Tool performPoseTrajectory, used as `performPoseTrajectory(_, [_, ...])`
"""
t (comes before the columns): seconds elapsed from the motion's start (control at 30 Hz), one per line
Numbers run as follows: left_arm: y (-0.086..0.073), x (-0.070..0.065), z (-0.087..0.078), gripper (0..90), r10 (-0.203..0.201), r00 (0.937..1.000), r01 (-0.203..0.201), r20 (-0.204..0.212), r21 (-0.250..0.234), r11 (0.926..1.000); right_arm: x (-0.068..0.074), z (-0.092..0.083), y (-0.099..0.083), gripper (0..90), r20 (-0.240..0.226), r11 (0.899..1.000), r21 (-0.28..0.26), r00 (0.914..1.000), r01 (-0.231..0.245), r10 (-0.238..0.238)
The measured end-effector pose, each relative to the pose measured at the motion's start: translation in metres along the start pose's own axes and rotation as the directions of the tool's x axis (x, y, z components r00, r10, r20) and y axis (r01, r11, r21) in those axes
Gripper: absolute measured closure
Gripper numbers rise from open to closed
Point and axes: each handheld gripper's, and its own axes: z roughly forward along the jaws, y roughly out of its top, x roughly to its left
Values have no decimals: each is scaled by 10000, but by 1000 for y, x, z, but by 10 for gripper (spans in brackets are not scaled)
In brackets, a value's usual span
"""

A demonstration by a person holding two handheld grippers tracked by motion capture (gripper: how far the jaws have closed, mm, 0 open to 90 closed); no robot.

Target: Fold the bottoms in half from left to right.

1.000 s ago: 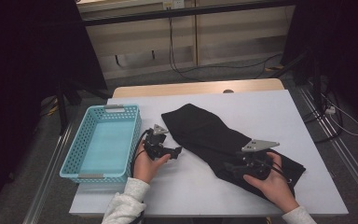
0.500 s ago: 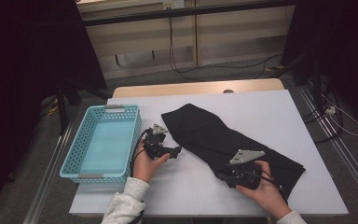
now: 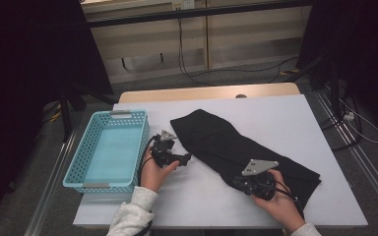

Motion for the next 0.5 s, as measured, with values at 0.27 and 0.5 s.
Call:
performPoseTrajectory(0.27, [1,1,-1,103,25,10000,-25,-41,-63,10000,2,-4,-2,730,90,10000,46,9999,-65,65])
performPoseTrajectory(0.5, [2,1,-1,103,68,10000,-68,-50,-30,10000,9,-4,5,518,270,9988,-480,9996,15,-2])
